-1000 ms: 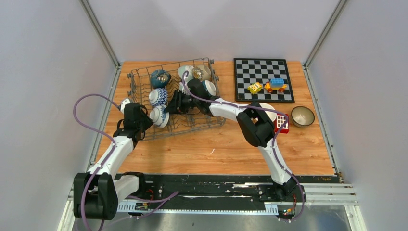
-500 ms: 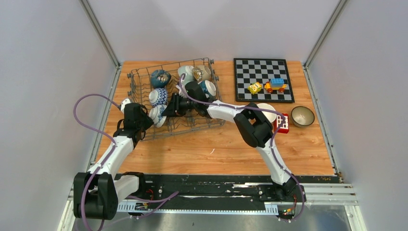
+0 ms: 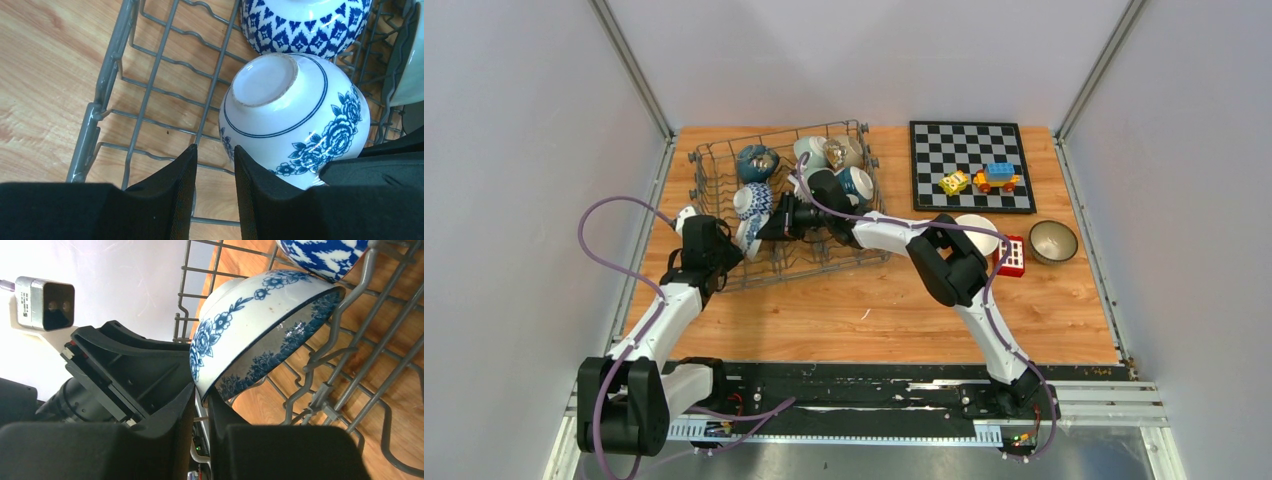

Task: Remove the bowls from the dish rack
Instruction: Pick up the bowl from the dish rack.

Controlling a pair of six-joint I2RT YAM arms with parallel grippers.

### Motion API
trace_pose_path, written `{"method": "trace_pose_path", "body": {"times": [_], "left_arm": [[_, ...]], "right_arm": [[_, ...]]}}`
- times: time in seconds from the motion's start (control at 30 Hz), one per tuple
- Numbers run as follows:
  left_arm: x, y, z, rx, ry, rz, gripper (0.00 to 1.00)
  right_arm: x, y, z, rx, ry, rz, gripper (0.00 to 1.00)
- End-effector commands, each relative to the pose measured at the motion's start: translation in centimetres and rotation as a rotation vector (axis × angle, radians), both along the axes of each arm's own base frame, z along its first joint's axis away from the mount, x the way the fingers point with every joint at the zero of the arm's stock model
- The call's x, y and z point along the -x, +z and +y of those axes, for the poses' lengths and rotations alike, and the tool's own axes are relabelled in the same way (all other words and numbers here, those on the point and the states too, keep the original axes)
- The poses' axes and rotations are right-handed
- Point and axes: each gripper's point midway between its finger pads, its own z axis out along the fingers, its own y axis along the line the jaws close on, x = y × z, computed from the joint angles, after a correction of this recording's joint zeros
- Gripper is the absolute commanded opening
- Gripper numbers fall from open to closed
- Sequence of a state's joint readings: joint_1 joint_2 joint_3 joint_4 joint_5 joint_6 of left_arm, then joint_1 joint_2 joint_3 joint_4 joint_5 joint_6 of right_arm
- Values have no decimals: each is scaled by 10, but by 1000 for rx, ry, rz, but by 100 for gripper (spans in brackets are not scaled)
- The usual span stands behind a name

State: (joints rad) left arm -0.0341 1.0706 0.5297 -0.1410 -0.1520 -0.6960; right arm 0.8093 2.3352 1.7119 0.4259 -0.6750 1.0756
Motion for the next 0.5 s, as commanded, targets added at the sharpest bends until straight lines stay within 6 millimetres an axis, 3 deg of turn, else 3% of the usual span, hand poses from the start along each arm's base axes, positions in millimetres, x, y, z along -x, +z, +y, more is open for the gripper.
{"method": "trace_pose_path", "body": {"times": [0.0, 0.23, 0.47], "left_arm": [[1, -2, 0, 16, 5, -6, 35], [4, 3, 1, 15, 9, -16, 35], [8, 4, 1, 13, 11, -16, 35]], "right_arm": [[6, 1, 13, -46, 15, -13, 14], [9, 1, 17, -84, 33, -3, 0], [12, 5, 24, -110, 58, -13, 0]]}}
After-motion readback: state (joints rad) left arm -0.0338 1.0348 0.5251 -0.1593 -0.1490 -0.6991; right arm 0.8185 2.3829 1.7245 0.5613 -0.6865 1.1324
